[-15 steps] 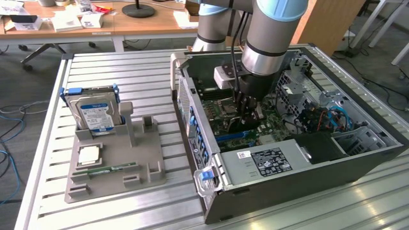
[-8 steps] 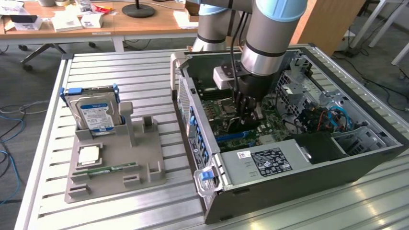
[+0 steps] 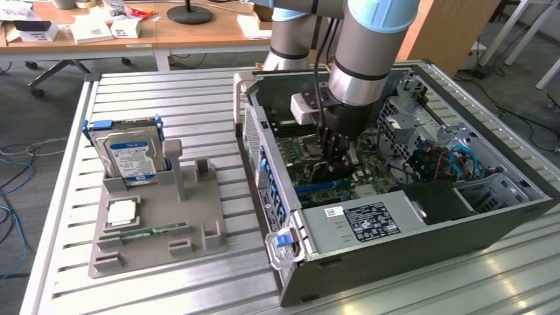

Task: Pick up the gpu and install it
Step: 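Insert the gpu into the slot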

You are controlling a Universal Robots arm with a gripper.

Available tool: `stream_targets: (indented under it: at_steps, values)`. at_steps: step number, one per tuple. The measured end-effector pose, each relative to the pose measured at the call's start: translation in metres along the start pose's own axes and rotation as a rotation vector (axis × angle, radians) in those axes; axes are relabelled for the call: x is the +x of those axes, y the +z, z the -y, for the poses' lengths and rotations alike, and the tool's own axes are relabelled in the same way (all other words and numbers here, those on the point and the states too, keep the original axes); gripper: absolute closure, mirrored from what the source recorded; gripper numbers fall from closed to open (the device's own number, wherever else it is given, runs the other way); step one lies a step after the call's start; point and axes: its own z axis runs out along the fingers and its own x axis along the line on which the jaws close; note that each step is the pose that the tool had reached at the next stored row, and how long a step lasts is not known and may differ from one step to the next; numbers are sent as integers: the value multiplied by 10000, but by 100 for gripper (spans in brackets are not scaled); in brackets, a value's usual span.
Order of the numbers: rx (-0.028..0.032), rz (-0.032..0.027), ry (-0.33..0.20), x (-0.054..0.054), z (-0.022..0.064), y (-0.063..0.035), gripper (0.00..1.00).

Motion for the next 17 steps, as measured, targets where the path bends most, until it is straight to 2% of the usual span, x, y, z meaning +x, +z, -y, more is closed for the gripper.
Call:
stream_targets:
  at_steps: [17]
  values:
    - [1,1,-1,-4,-12,54,74]
